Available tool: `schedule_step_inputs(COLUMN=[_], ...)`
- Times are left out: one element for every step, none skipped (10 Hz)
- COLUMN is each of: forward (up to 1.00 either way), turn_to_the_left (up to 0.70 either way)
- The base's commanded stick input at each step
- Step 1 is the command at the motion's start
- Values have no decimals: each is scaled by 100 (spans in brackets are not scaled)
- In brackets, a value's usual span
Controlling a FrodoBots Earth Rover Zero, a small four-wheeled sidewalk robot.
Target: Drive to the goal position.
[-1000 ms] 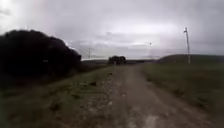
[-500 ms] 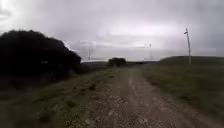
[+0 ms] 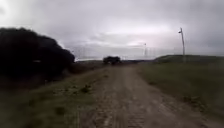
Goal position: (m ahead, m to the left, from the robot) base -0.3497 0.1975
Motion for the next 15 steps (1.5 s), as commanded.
schedule_step_inputs(forward=[50,50,50,50,50,50,50,50,50,50,50,50,50,50,50], turn_to_the_left=[0,0,0,0,0,-50,-50,-50,-26,-2,0,0,-15,-37,-46])
